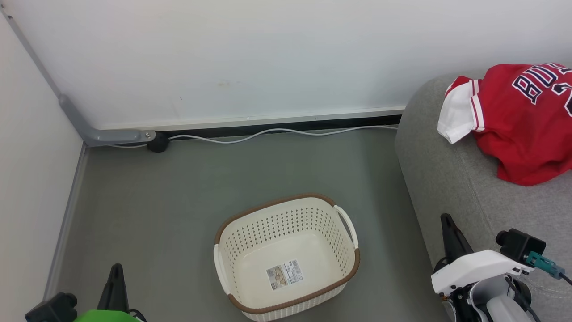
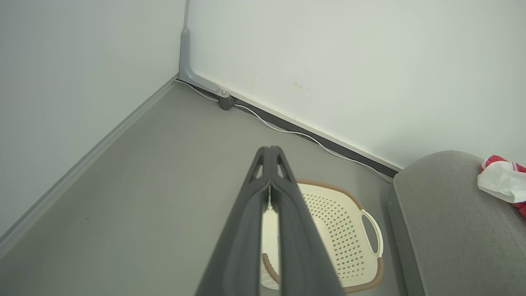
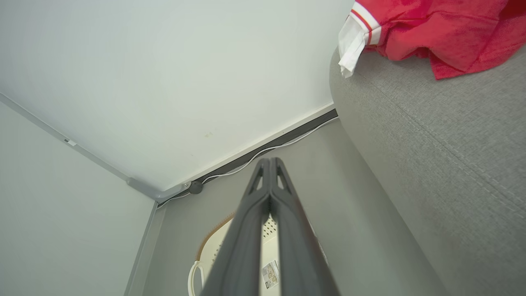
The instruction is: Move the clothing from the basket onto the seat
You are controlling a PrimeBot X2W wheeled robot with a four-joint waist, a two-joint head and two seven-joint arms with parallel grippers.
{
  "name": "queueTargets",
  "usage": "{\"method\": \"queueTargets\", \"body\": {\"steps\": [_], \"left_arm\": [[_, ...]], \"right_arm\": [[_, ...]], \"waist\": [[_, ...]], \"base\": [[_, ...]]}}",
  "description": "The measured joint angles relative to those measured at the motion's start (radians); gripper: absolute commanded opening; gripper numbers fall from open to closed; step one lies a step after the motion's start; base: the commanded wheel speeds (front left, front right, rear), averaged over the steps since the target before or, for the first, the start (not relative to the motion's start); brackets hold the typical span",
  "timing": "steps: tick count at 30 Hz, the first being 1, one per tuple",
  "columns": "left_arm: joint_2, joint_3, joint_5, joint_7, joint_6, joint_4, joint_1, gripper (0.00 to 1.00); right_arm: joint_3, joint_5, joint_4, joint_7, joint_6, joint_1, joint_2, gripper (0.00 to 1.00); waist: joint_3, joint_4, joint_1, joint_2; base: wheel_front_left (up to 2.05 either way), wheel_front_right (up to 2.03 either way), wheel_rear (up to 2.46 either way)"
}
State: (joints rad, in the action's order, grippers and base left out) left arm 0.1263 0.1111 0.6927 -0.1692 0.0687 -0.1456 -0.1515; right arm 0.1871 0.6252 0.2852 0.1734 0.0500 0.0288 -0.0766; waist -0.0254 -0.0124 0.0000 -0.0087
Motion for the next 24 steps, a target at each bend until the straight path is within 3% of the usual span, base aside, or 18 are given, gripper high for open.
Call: {"method": "queueTargets", "body": {"steps": [24], "left_arm": [[-0.021,-0.051,0.289,0.085,-0.059,-0.037,0.053,0.00]], "right_arm": [[-0.095,0.300,-0.001,-0.088,-0.051,-0.023,0.012,0.00]], "waist": [[0.009,0.004,0.0000,0.0000]], "base": [[0.00,0.00,0.00]]}}
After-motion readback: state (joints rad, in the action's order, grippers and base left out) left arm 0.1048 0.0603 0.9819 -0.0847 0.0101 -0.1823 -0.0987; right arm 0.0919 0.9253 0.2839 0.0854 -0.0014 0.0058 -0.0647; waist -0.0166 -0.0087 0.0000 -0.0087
